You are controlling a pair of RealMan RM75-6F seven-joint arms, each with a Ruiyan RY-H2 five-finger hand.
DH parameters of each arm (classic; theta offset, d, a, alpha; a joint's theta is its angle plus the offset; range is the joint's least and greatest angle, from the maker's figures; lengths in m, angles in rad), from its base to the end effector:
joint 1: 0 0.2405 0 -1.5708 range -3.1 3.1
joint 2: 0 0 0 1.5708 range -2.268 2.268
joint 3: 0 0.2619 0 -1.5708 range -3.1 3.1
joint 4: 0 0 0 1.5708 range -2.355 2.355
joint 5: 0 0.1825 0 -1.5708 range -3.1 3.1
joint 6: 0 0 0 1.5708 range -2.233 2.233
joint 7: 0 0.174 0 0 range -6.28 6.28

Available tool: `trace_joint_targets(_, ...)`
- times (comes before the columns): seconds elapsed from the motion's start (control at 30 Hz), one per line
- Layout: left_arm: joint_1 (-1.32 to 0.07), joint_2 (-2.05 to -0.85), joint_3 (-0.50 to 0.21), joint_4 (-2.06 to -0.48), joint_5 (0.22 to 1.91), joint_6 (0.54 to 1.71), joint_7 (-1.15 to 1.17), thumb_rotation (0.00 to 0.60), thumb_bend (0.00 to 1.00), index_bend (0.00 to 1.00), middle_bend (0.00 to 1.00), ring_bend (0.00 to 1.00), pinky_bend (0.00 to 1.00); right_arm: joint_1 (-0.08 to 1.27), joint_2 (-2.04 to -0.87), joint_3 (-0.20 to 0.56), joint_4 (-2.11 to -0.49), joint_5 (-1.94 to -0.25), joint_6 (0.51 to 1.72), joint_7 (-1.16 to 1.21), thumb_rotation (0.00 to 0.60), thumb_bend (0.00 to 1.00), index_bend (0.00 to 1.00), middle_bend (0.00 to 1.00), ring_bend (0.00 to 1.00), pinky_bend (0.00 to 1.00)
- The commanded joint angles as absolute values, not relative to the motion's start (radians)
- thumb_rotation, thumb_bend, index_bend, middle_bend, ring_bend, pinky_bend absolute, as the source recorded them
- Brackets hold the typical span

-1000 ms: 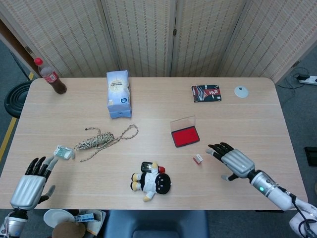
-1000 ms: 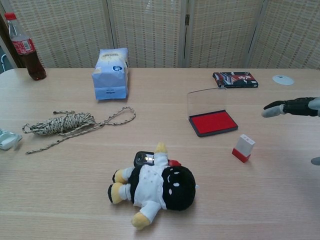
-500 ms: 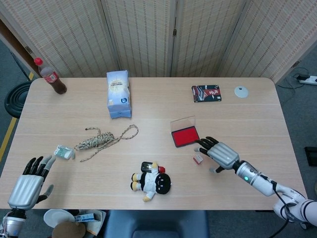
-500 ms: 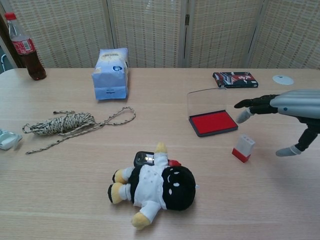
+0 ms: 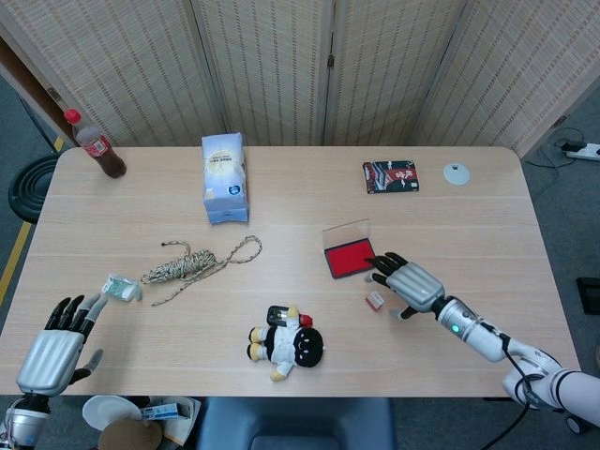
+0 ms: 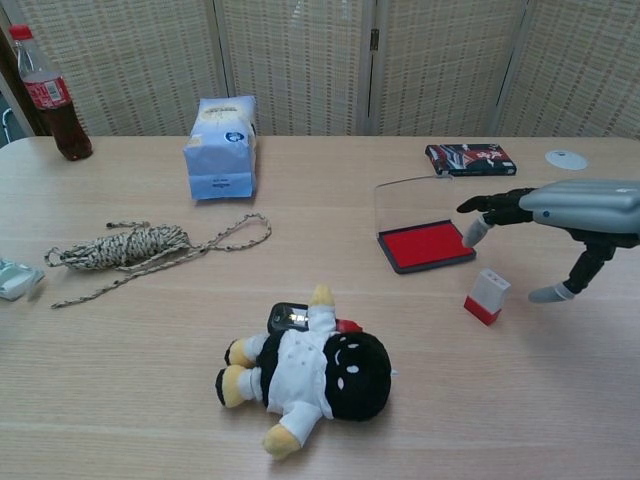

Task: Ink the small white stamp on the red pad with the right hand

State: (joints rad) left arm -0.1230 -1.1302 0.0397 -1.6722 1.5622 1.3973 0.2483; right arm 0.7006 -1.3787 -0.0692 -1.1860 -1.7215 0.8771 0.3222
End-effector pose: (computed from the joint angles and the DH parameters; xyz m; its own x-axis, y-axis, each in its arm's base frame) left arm -0.2895 0.1999 0.1463 0.5663 0.1396 0.8123 0.8233 -0.1418 -0.5496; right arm -0.2348 -0.3453 0.0250 0.6051 -0.4029 0.6867 -0.7523 -0.5715 0.3276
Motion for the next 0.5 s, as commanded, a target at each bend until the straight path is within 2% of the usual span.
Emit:
trace_joint_targets(0.03,-0.122,-1.128,0.04,-1.673,1.564,1.401,0.244,0.6,0.34,0.0,0.0,0.0,0.06,0.708,-1.379,-0.071,-1.194,-1.714,0.867,0.307,0.6,0.22,0.22,0.0,0.0,0.0)
trace_joint_targets(0.5,-0.111,-1.118,0.041,-1.675,1.568,1.421,0.227,0.6,0.34,0.0,0.0,0.0,0.06,0.732,-1.384,-0.078,-1.212,-1.678,0.83,0.208,0.6,0.23,0.24,0.0,0.0,0.0)
